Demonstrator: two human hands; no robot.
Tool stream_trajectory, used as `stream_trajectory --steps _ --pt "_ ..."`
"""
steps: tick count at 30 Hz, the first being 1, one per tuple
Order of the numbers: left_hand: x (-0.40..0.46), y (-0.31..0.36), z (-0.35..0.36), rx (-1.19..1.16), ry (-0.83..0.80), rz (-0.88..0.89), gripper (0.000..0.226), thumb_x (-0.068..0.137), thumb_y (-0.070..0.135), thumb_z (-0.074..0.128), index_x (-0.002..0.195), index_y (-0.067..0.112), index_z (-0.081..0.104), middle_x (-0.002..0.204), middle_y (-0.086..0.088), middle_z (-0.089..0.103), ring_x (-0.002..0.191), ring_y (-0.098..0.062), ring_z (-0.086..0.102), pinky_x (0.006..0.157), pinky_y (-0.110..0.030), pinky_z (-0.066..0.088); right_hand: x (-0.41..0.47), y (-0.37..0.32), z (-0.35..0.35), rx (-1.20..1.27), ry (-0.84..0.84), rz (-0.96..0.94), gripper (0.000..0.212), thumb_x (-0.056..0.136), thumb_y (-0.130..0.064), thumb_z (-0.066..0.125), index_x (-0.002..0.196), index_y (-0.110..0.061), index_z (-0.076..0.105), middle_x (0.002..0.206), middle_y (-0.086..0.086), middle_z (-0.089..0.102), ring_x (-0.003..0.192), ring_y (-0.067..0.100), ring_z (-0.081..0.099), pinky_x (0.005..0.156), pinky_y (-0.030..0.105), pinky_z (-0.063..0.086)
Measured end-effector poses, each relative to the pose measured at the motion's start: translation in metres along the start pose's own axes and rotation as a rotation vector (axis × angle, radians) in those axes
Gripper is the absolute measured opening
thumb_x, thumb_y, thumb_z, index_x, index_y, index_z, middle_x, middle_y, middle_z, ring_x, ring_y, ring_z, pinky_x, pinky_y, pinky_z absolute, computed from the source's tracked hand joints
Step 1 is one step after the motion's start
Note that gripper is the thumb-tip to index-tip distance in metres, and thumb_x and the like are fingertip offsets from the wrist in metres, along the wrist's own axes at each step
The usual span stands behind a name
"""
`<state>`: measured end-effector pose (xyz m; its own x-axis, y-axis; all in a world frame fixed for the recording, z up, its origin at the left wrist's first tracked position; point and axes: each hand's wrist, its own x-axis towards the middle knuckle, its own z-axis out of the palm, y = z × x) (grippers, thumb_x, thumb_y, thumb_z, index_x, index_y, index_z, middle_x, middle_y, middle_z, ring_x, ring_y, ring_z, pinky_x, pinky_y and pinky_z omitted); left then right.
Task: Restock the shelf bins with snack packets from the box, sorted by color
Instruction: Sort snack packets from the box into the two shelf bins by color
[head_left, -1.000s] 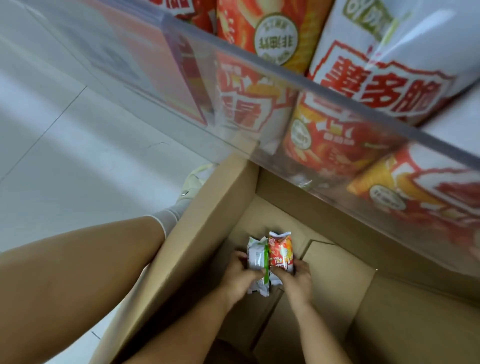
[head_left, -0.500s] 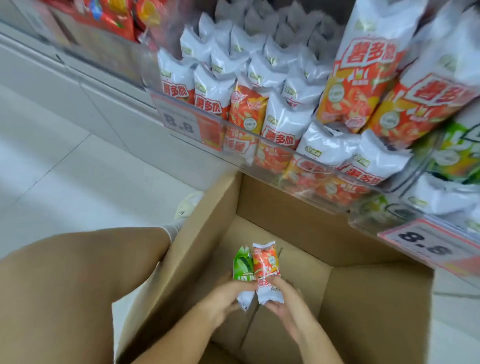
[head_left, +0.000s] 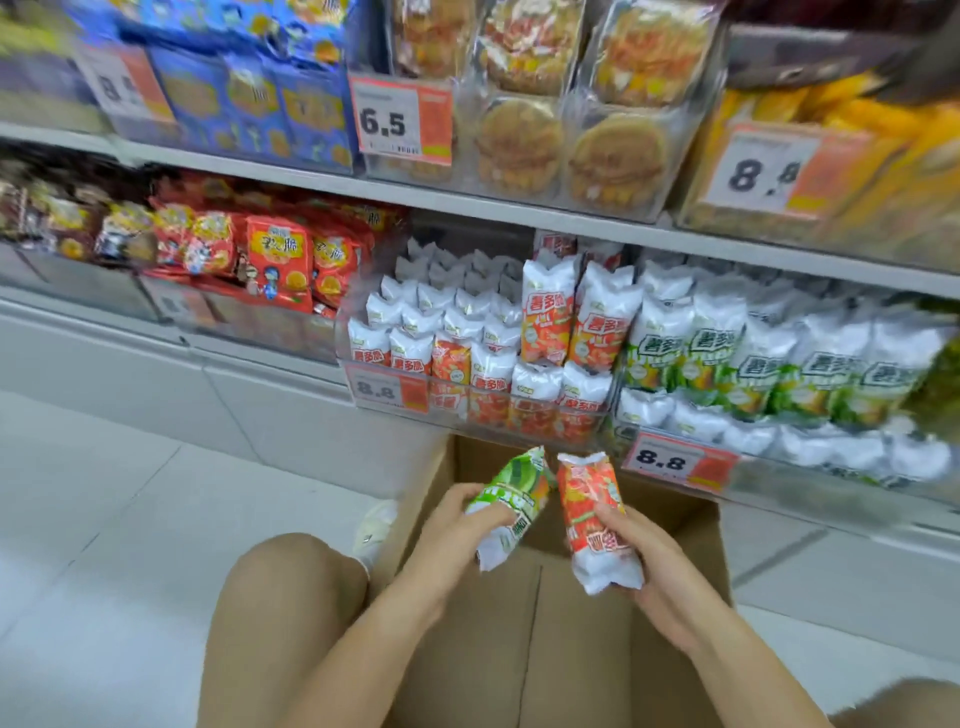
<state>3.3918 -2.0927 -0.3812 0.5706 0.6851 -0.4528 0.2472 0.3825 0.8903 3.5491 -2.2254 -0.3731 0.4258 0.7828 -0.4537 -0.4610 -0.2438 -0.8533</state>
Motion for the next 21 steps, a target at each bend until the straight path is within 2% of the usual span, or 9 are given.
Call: stream_trajectory --steps 3,5,8,11,14,16,19,21 --pt "-0.006 0.025 -0.015 -0.055 0.031 0.088 0.033 0.074 0.02 0.076 0.102 0.021 0.06 0.099 -0.007 0.069 0.082 -0.017 0.067 0.066 -0.027 0.051 -0.015 -0.021 0.014 0.051 -0.011 -0.032 0.051 0.077 -0.018 0.069 0.116 0.011 0.054 0.092 0.024 0.065 0.072 0.031 0.065 0.055 0.036 0.055" --pt "-0.008 0.04 -0.025 -0.131 0.046 0.127 0.022 0.084 0.013 0.069 0.104 0.015 0.06 0.098 -0.007 0.068 0.076 -0.014 0.067 0.06 -0.028 0.053 -0.019 -0.033 0.024 0.041 0.003 -0.044 0.059 0.071 -0.018 0.077 0.12 0.007 0.054 0.097 0.022 0.068 0.079 0.03 0.068 0.063 0.038 0.057" --pt "-0.004 0.06 -0.037 -0.126 0.023 0.207 0.024 0.085 0.02 0.068 0.107 0.015 0.063 0.097 -0.001 0.072 0.08 -0.011 0.066 0.063 -0.027 0.05 -0.021 -0.047 0.037 0.057 0.006 -0.089 0.063 0.07 -0.025 0.077 0.124 0.0 0.054 0.104 0.018 0.07 0.089 0.028 0.069 0.07 0.034 0.057" --pt "0.007 0.079 -0.047 -0.142 -0.032 0.28 0.056 0.072 0.037 0.08 0.119 0.015 0.061 0.112 0.001 0.07 0.088 -0.009 0.063 0.064 -0.028 0.047 -0.02 -0.059 0.049 0.085 0.032 -0.113 0.056 0.077 -0.029 0.071 0.124 -0.004 0.055 0.101 0.015 0.071 0.088 0.026 0.069 0.073 0.033 0.056" --pt "0.026 0.096 -0.056 -0.161 -0.02 0.294 0.1 0.057 0.054 0.08 0.138 0.007 0.045 0.136 -0.003 0.055 0.11 -0.017 0.059 0.068 -0.029 0.05 -0.018 -0.07 0.057 0.05 0.08 -0.043 0.049 0.083 -0.042 0.064 0.12 -0.01 0.059 0.1 0.016 0.072 0.09 0.028 0.07 0.074 0.035 0.056" --pt "0.039 0.105 -0.063 -0.189 -0.024 0.311 0.111 0.056 0.057 0.081 0.143 0.002 0.036 0.141 -0.006 0.051 0.117 -0.024 0.058 0.076 -0.033 0.051 -0.017 -0.08 0.061 -0.036 0.059 -0.013 0.047 0.079 -0.039 0.073 0.116 -0.013 0.061 0.098 0.011 0.073 0.087 0.022 0.07 0.075 0.033 0.056" --pt "0.051 0.104 -0.074 -0.187 -0.033 0.351 0.09 0.057 0.055 0.077 0.131 0.009 0.052 0.124 -0.001 0.064 0.099 -0.018 0.066 0.08 -0.039 0.053 -0.013 -0.102 0.069 -0.362 0.049 -0.067 0.059 0.066 -0.026 0.078 0.122 -0.024 0.059 0.104 0.001 0.072 0.086 0.013 0.07 0.07 0.022 0.054" --pt "0.059 0.098 -0.082 -0.135 -0.013 0.365 0.082 0.052 0.059 0.074 0.122 0.018 0.06 0.121 0.003 0.066 0.101 -0.014 0.065 0.08 -0.039 0.054 -0.009 -0.123 0.078 -0.598 0.124 -0.157 0.073 0.067 -0.021 0.086 0.13 -0.034 0.051 0.114 -0.004 0.063 0.088 0.01 0.069 0.067 0.016 0.053"
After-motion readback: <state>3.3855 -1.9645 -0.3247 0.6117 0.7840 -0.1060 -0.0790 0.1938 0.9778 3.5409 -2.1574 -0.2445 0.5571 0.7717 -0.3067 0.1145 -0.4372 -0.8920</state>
